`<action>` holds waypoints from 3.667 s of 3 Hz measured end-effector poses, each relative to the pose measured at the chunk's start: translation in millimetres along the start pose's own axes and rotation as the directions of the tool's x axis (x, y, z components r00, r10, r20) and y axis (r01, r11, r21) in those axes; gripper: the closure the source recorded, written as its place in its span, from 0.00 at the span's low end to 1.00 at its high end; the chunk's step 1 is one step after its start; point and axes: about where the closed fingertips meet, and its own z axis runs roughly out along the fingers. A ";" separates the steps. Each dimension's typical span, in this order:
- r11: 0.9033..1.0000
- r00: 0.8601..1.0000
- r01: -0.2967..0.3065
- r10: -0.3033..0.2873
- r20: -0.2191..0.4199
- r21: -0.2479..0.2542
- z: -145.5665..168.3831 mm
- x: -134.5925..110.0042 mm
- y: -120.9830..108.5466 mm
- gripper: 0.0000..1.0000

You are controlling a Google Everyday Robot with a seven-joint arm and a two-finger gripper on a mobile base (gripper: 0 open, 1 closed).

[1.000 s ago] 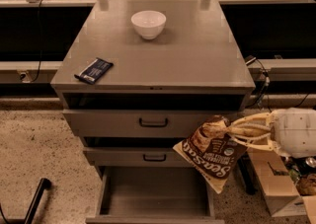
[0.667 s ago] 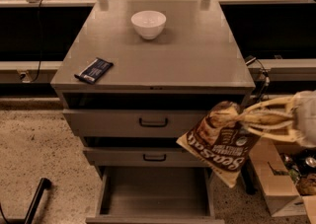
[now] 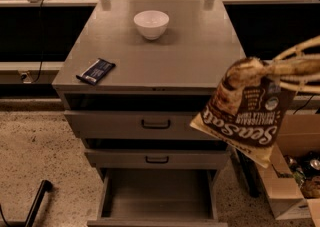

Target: Pick brown chip bag from bottom drawer and place on counter

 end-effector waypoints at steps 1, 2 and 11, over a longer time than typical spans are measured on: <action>0.998 1.000 0.010 -0.010 -0.003 -0.063 -6.2 -12.0 -42.7 1.00; 0.996 1.000 0.019 -0.021 -0.015 -0.083 -4.7 -25.2 -91.5 1.00; 0.591 0.722 -0.603 0.690 0.053 0.536 137.9 146.6 -195.6 1.00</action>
Offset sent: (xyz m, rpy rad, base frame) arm 0.0998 0.1027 0.1424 -0.1221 0.0239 0.2401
